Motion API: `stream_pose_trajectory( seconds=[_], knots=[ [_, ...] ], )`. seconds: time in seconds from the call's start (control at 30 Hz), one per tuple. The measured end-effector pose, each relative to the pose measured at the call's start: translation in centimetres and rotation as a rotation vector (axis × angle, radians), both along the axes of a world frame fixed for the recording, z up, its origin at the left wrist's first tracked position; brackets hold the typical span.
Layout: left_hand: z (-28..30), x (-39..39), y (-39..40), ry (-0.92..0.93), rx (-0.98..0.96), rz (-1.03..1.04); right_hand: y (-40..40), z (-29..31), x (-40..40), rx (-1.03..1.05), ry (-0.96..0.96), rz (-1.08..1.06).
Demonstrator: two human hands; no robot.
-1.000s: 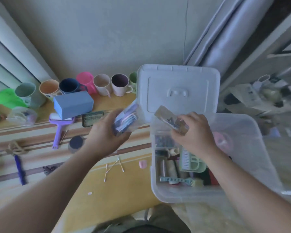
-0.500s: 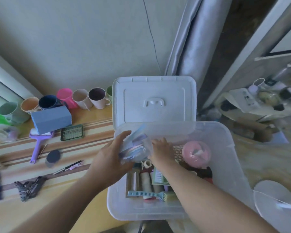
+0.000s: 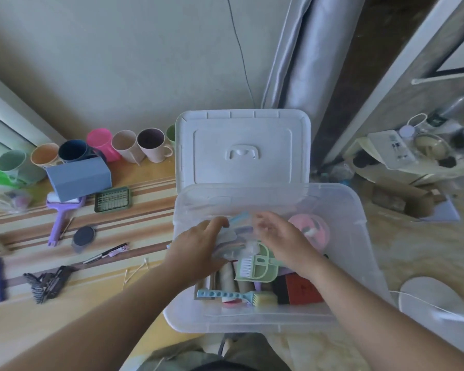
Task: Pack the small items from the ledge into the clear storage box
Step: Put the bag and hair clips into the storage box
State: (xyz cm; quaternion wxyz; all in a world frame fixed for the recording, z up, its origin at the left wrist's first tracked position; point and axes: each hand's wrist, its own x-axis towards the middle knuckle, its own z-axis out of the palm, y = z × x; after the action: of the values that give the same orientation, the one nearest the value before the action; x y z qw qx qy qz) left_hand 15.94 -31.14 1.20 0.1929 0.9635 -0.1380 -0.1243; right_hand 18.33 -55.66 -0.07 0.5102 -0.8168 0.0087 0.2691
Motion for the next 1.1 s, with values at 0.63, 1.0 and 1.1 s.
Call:
stream_pose_trajectory(
  seconds=[0.63, 1.0, 1.1],
  knots=[
    [-0.1, -0.7, 3.3, -0.306, 0.092, -0.014, 5.0, -3.4, -4.1, -0.668, -0.185, 0.817],
    [-3.1, -3.1, 3.7, -0.217, 0.266, -0.033, 5.8, -4.0, -4.6, -0.698, -0.289, 0.742],
    [-3.1, -3.1, 3.8, -0.186, 0.255, -0.022, 6.4, -4.3, -4.7, -0.696, -0.299, 0.756]
  ],
)
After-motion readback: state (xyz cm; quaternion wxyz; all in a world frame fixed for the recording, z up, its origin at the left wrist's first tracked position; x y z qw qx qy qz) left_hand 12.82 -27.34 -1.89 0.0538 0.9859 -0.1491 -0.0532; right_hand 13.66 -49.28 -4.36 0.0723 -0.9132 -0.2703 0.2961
